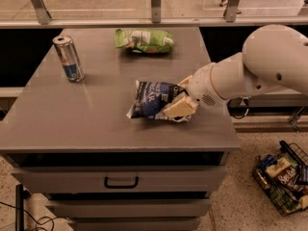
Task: Move blue chip bag near redbull can
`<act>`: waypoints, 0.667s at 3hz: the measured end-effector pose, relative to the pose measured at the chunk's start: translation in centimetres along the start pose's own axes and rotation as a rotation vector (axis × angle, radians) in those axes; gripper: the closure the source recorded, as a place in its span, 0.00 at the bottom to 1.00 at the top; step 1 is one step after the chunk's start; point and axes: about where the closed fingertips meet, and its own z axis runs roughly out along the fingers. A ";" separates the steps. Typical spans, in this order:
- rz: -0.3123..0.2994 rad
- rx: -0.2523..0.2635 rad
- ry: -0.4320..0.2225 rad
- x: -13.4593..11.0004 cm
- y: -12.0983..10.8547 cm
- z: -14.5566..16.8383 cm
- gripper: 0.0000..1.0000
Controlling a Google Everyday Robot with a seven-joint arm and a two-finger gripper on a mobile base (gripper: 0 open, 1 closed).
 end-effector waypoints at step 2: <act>0.091 0.143 -0.100 -3.5 -4.9 0.6 1.00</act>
Offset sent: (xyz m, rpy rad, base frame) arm 0.0894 0.0231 0.0444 0.1709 -0.1348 -0.2027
